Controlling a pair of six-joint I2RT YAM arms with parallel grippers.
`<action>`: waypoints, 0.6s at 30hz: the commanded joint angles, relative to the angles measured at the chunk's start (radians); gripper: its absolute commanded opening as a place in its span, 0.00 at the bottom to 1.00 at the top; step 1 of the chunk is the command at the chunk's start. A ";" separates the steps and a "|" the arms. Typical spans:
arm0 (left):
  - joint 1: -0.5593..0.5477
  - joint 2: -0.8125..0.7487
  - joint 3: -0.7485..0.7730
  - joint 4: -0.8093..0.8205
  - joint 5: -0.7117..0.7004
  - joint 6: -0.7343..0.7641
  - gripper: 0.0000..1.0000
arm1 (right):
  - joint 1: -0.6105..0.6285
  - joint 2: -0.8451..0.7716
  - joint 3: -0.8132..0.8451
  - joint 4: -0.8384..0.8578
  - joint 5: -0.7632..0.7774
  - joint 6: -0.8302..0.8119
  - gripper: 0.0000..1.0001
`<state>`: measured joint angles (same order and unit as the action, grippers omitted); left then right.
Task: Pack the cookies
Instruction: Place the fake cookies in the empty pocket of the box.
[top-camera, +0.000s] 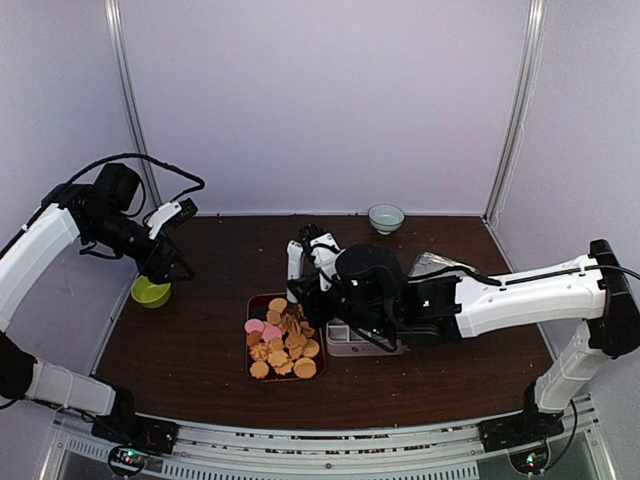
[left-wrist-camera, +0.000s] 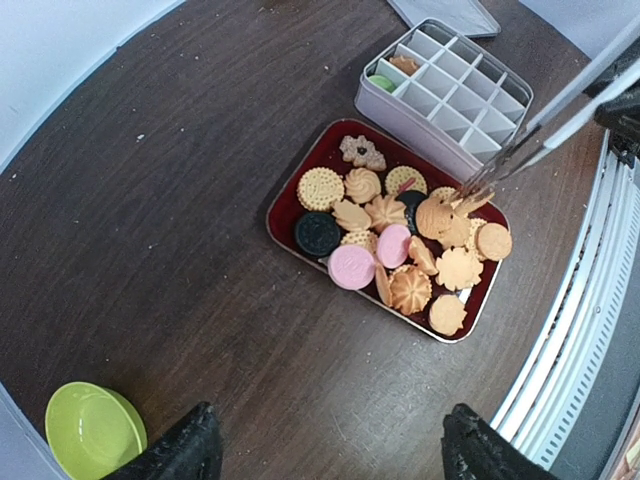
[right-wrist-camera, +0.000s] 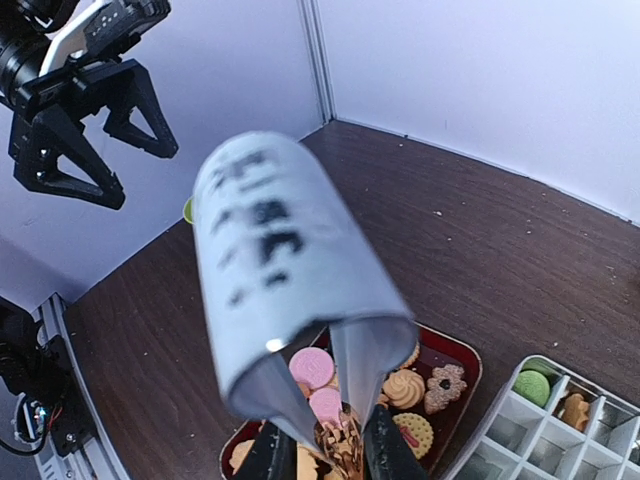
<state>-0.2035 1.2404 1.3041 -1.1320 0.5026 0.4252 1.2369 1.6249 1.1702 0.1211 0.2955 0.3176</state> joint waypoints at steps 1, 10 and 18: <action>0.008 0.008 0.032 -0.010 0.020 0.011 0.78 | -0.065 -0.121 -0.035 0.010 0.066 -0.038 0.00; 0.007 0.011 0.037 -0.018 0.018 0.015 0.78 | -0.264 -0.324 -0.154 -0.058 0.162 -0.127 0.00; 0.007 0.013 0.034 -0.018 0.020 0.015 0.78 | -0.363 -0.371 -0.230 -0.038 0.146 -0.133 0.00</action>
<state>-0.2035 1.2495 1.3170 -1.1515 0.5056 0.4259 0.8936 1.2633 0.9558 0.0628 0.4343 0.2039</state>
